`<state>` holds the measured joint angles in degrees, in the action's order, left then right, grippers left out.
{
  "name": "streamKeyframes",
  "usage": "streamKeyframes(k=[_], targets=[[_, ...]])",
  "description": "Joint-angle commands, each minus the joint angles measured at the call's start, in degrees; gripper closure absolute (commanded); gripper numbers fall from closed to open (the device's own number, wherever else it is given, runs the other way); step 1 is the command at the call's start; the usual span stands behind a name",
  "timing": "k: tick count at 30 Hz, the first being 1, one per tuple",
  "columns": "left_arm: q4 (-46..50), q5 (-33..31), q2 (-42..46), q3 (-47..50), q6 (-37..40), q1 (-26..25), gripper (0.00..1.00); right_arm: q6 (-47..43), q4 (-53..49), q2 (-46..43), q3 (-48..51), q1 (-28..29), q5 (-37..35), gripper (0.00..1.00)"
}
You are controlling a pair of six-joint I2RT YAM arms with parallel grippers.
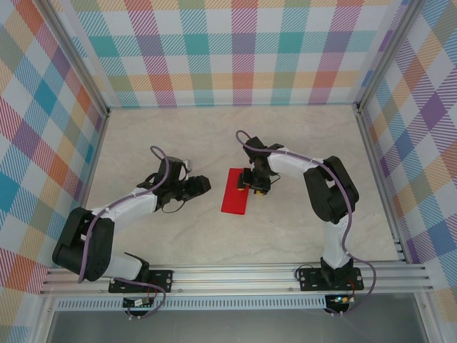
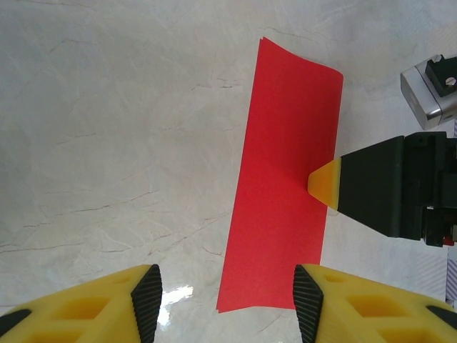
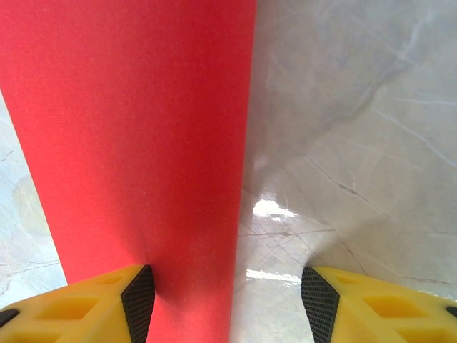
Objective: Fold a paper plane with a square sheet of paper (pick it up from the middle)
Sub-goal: Fold the square sheet of paper in half at the center of the table, then hold the square sheet of paper at the center of the table.
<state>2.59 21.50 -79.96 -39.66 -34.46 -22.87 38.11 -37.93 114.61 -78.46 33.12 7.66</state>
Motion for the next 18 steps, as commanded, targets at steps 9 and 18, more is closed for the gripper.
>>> streamKeyframes(k=[9,18], targets=[[-0.6,1.3,-1.5,-2.6,1.1,-1.5,0.52,0.1,-3.4,4.3,0.0,0.2,-3.8,0.38],[-0.8,1.7,-2.3,-3.0,1.3,-2.3,0.57,-0.3,-3.9,4.9,0.0,0.2,-4.7,0.40]])
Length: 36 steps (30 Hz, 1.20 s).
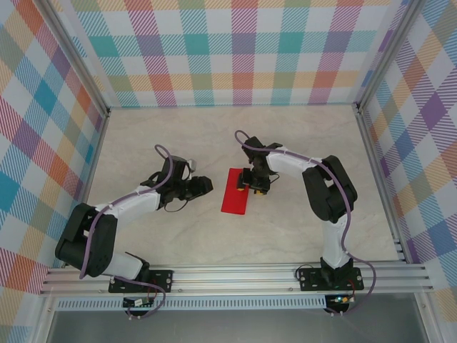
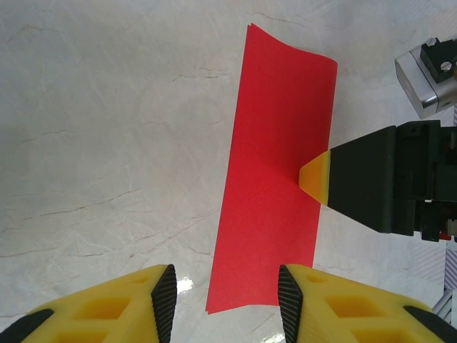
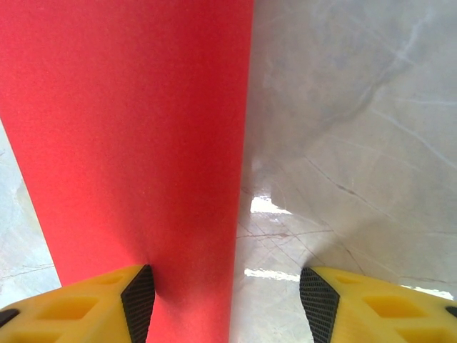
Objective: Fold a paper plane with a square sheet of paper (pick it up from the middle)
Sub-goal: Hold the square sheet of paper at the center of the table.
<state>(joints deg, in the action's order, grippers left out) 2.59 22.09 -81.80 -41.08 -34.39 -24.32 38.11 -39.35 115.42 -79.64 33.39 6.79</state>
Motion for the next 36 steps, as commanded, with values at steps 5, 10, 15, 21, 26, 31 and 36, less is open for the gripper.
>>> streamKeyframes(k=[5,10,15,21,26,31,36], targets=[[0.1,1.8,-2.3,-2.8,1.7,-1.3,0.65,-0.5,-2.5,4.3,1.2,-0.1,-3.9,0.39],[0.2,2.2,-3.7,-3.9,1.8,-1.9,0.68,-1.3,-2.6,4.6,1.1,-0.1,-4.1,0.39],[0.7,2.5,-4.7,-4.8,2.4,-2.3,0.69,-2.6,-3.0,4.8,0.9,-0.1,-4.4,0.40],[1.0,2.6,-5.3,-5.1,2.4,-2.6,0.69,-3.4,-4.3,5.3,0.0,-0.1,-5.3,0.40],[1.3,2.5,-5.7,-5.5,2.4,-2.7,0.69,-2.5,-3.9,5.4,0.2,-0.1,-5.0,0.39],[1.3,2.1,-6.1,-5.8,1.9,-2.6,0.70,-1.6,-3.9,6.0,0.1,-0.1,-4.9,0.39],[1.0,2.6,-6.9,-6.2,1.7,-2.8,0.70,-1.8,-3.7,6.2,0.0,-0.1,-4.6,0.39]])
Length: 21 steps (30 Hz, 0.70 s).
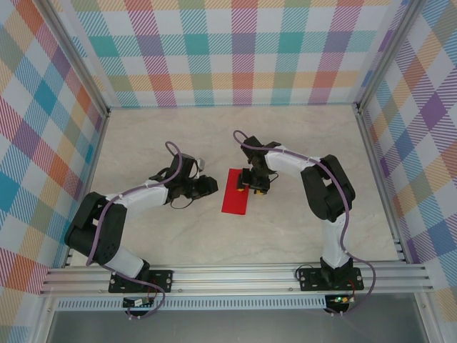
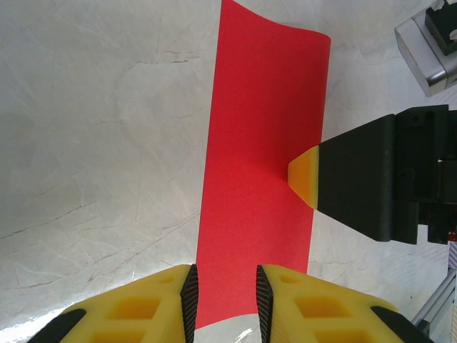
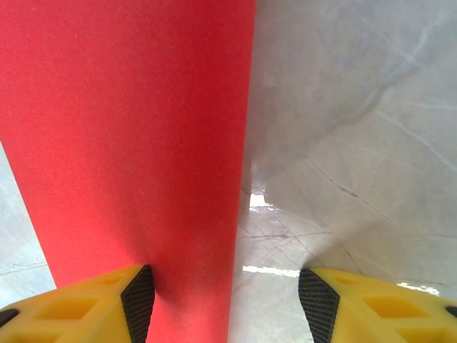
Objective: Fold a paper plane with a square sheet of paper (pick it up from the middle)
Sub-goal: Hold the square sheet of paper at the center of the table.
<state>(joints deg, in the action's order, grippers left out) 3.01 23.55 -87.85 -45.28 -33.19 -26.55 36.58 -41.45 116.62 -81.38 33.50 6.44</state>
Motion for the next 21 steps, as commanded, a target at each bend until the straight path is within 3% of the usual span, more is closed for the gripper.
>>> streamKeyframes(k=[1,5,7,8,21], targets=[[0.4,1.4,-1.0,-2.0,0.5,-0.5,0.71,-0.2,-1.7,4.9,1.7,-0.2,-4.4,0.39],[-0.6,2.4,-2.0,-2.6,0.1,-0.7,0.78,-0.3,-2.0,5.3,1.8,-0.2,-4.7,0.40],[-0.4,3.3,-3.6,-3.9,-0.1,-1.0,0.96,-0.1,-1.9,5.4,1.8,-0.2,-4.7,0.40],[-0.1,3.4,-4.4,-4.6,-0.2,-1.1,1.00,0.0,-1.9,5.5,1.8,-0.2,-4.7,0.40],[-0.8,4.0,-16.3,-12.5,-3.5,-3.6,1.00,0.3,-1.4,5.9,2.4,-0.2,-4.4,0.39]])
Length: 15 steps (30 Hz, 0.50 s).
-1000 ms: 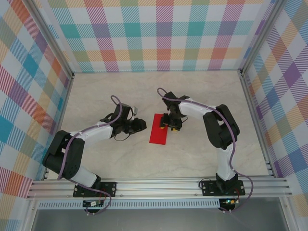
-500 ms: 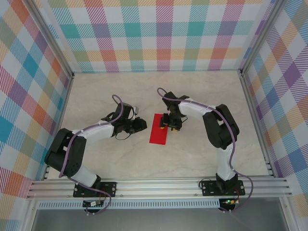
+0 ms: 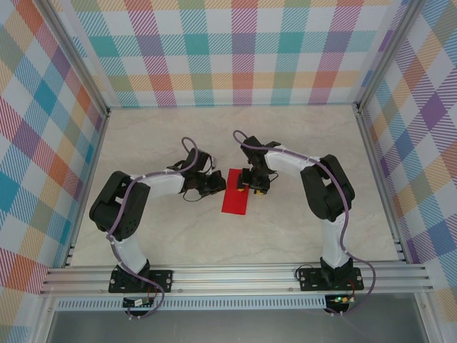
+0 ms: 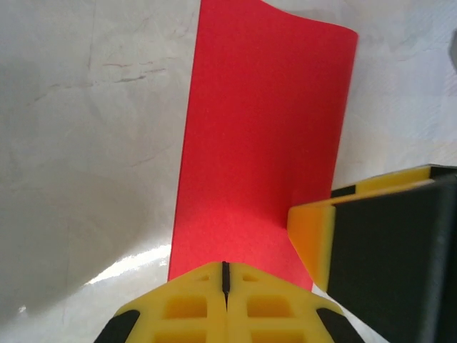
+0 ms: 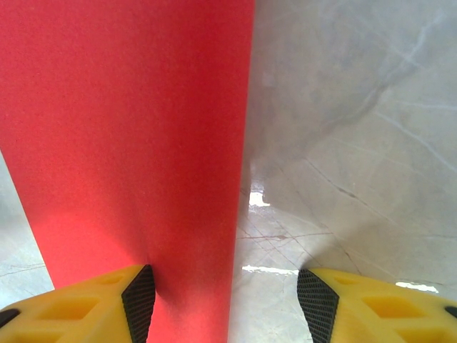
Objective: Fold a paper plane with a square sheet of paper (pick it up from the middle)
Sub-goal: Hold the square sheet of paper at the center of the table.
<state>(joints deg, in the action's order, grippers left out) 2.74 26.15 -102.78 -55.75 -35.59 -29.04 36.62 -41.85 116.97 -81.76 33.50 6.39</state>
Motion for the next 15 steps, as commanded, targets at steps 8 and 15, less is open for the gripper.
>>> streamKeyframes(k=[8,15], targets=[[-0.8,1.7,-4.9,-4.5,-1.2,-1.6,1.00,0.3,-0.7,6.1,2.9,-0.2,-4.3,0.39],[-0.3,1.1,-7.4,-5.7,-1.1,-1.7,1.00,0.3,-0.7,6.2,3.0,-0.2,-4.2,0.39]])
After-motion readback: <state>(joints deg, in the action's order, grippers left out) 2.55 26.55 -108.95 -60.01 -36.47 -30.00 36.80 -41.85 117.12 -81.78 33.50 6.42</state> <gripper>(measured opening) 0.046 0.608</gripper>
